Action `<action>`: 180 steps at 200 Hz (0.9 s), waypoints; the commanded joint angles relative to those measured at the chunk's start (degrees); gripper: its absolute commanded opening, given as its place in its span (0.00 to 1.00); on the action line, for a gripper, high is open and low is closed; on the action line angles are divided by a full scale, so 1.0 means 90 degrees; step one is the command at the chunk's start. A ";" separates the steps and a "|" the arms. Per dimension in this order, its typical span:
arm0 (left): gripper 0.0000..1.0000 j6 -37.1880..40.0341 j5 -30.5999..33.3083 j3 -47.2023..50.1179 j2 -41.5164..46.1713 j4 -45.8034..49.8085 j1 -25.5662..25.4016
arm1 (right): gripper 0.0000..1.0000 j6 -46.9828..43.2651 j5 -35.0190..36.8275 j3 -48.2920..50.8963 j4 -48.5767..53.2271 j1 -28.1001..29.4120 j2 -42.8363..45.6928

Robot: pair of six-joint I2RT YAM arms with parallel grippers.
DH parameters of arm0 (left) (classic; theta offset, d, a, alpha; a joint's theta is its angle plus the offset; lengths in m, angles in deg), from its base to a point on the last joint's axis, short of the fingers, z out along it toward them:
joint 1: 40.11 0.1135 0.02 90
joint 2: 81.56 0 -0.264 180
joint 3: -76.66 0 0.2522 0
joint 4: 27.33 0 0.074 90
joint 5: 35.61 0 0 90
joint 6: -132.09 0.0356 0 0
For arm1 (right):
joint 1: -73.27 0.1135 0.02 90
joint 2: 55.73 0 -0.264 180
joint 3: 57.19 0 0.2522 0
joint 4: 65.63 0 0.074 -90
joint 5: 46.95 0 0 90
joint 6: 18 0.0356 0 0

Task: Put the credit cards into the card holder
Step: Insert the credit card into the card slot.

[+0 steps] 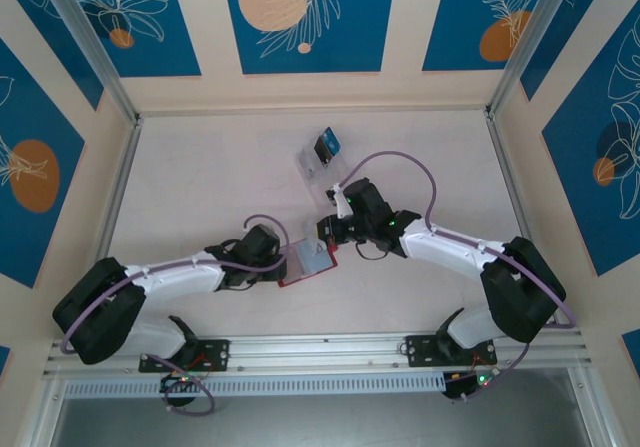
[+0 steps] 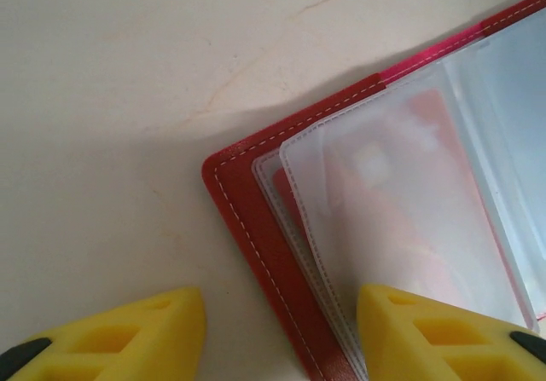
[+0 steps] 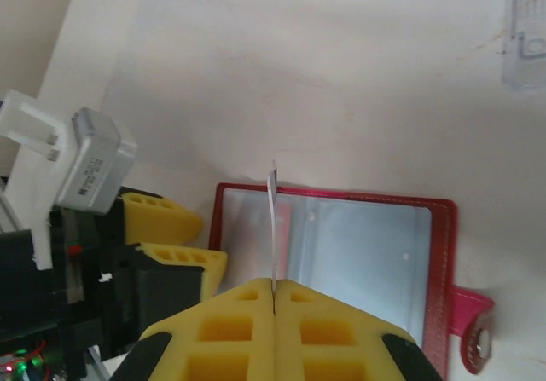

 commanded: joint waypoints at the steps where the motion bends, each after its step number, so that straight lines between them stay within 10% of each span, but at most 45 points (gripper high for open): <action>1: 0.51 -0.0053 0.0126 -0.0129 -0.0316 -0.0103 -0.0084 | 0.00 0.0237 -0.0213 0.0234 -0.0662 0.0075 0.0041; 180: 0.37 -0.0595 0.0847 -0.0077 -0.0408 0.0358 -0.0677 | 0.00 0.0650 0.0246 0.0851 -0.2720 0.0343 -0.1168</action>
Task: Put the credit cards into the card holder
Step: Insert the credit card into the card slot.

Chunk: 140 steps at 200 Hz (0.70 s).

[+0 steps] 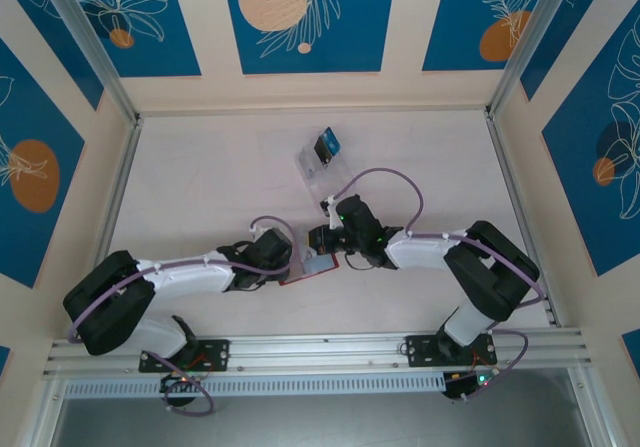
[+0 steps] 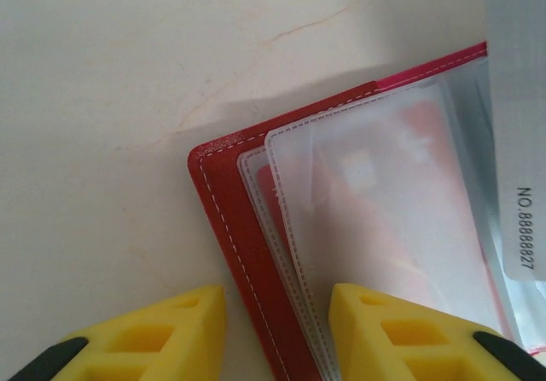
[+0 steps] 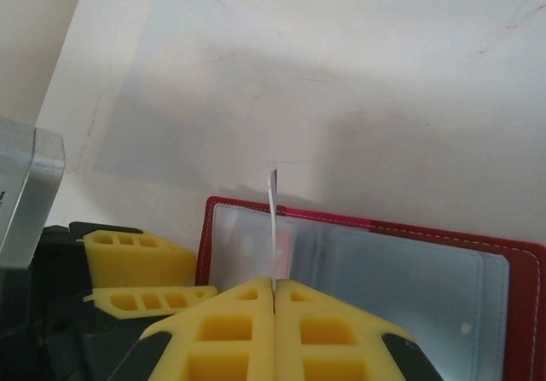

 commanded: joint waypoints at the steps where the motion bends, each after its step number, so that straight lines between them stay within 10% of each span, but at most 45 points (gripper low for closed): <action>1: 0.37 -0.0085 0.0051 0.0163 -0.0068 0.0372 -0.0082 | 0.00 0.0067 0.0059 0.0040 -0.0321 0.0039 -0.0104; 140: 0.37 -0.0095 0.0051 0.0172 -0.0031 0.0430 -0.0082 | 0.00 0.0028 0.0147 0.0052 -0.0340 -0.0010 -0.0321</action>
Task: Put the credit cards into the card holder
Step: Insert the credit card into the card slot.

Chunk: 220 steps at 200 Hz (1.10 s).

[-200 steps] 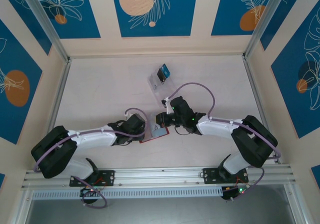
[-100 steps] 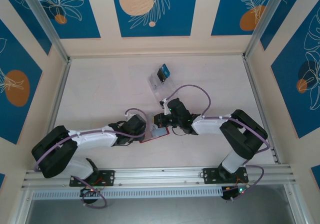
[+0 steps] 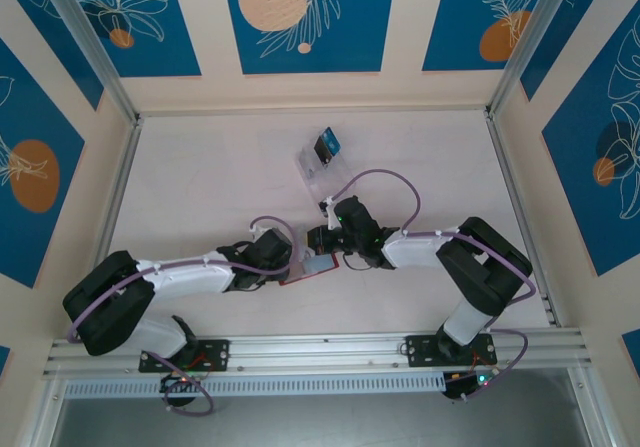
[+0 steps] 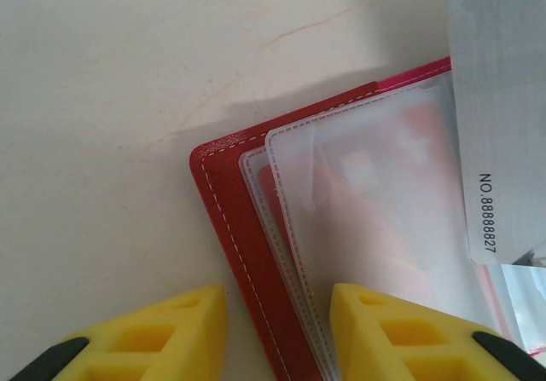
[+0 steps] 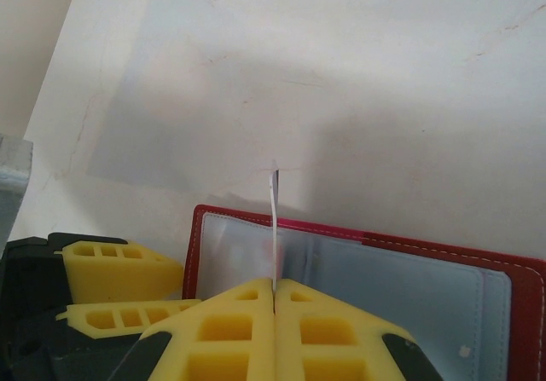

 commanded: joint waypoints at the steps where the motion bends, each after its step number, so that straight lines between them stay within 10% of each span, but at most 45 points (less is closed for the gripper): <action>1: 0.37 -0.0069 0.0036 0.0162 -0.0047 0.0430 -0.0082 | 0.00 0.0014 0.0098 0.0055 -0.0080 -0.0014 -0.0076; 220: 0.37 -0.0058 0.0002 0.0051 -0.0100 0.0543 -0.0082 | 0.00 0.0070 0.0156 -0.0002 -0.0208 -0.0218 -0.0309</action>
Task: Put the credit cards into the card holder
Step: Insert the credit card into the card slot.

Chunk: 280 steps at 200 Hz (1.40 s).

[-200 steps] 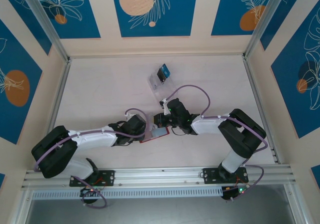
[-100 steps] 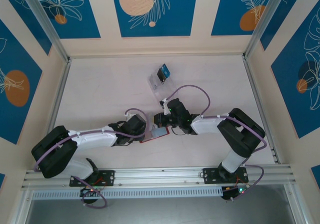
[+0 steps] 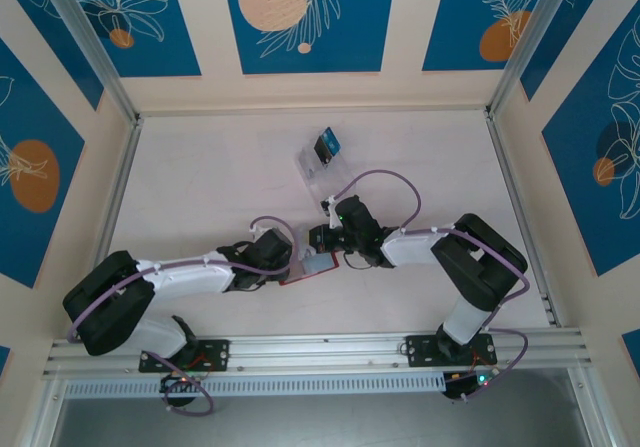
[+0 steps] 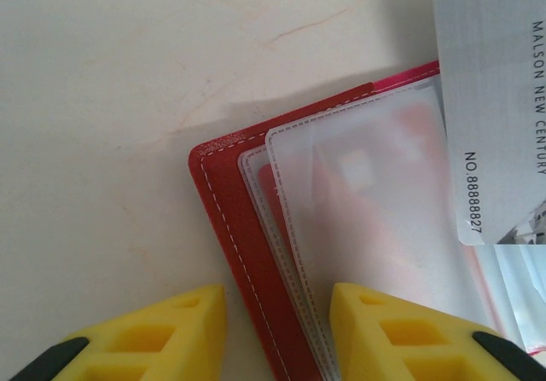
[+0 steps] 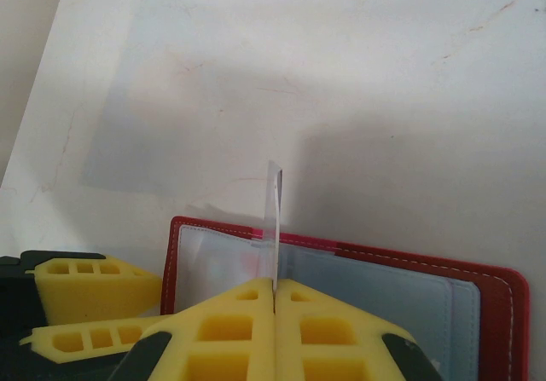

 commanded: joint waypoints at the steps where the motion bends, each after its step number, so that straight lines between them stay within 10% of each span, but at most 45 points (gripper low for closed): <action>1: 0.37 -0.0058 0.0000 0.0048 -0.0095 0.0540 -0.0070 | 0.00 -0.0021 0.0144 -0.0011 -0.0045 -0.0078 -0.0096; 280: 0.37 -0.0015 0.0051 -0.0038 -0.0217 0.0586 -0.0076 | 0.00 0.0352 -0.0086 0.0714 -0.0100 0.0257 -0.0132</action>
